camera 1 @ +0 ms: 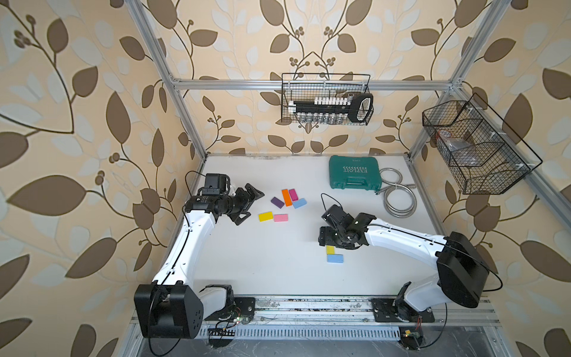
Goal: Assemble the letter c with building blocks
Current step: Adjust the building block at the center of the board.
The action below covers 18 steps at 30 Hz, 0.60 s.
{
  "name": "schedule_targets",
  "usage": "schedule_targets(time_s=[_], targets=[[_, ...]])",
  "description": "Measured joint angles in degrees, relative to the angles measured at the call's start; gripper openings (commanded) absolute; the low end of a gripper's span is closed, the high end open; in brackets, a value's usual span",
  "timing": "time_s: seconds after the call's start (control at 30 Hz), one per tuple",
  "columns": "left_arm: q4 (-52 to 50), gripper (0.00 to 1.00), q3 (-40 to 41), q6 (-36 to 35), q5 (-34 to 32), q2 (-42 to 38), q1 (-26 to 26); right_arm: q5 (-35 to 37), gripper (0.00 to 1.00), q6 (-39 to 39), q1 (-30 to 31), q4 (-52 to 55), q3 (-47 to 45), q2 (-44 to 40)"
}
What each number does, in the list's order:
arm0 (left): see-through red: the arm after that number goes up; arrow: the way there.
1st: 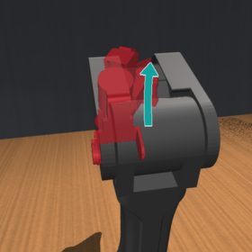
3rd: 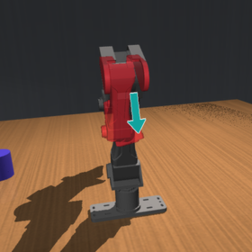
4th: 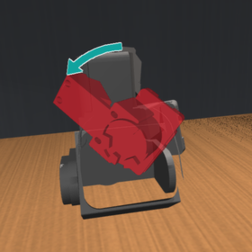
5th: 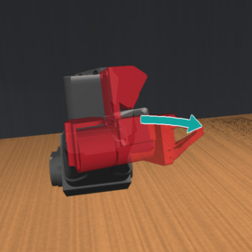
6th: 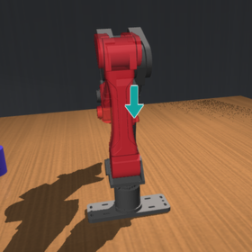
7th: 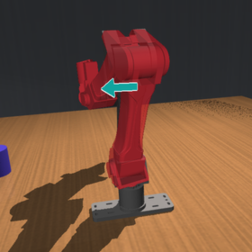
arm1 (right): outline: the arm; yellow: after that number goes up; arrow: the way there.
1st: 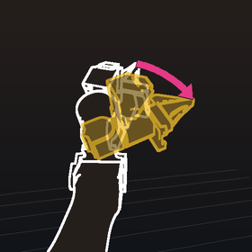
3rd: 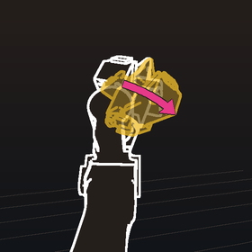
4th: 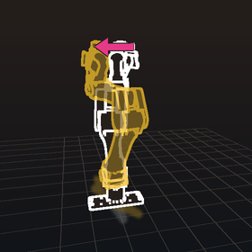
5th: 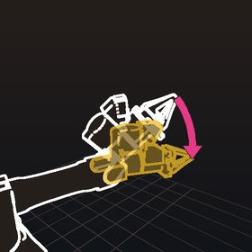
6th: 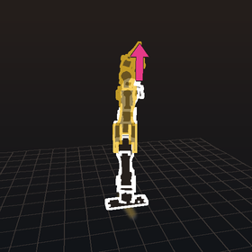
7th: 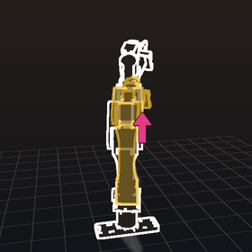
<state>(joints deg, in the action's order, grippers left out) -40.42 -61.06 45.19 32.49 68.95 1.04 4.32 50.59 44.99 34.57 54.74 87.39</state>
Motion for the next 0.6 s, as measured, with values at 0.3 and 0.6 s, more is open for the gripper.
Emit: schedule_targets(time_s=[0.3,0.6], targets=[[0.02,0.99,0.00,0.00,-0.02,0.00,0.00,-2.80,0.87,-1.66,-0.46,-2.43,0.00,5.73],[0.02,0.99,0.00,0.00,-0.02,0.02,0.00,-3.56,0.87,-1.88,-0.55,-3.39,0.22,7.89]])
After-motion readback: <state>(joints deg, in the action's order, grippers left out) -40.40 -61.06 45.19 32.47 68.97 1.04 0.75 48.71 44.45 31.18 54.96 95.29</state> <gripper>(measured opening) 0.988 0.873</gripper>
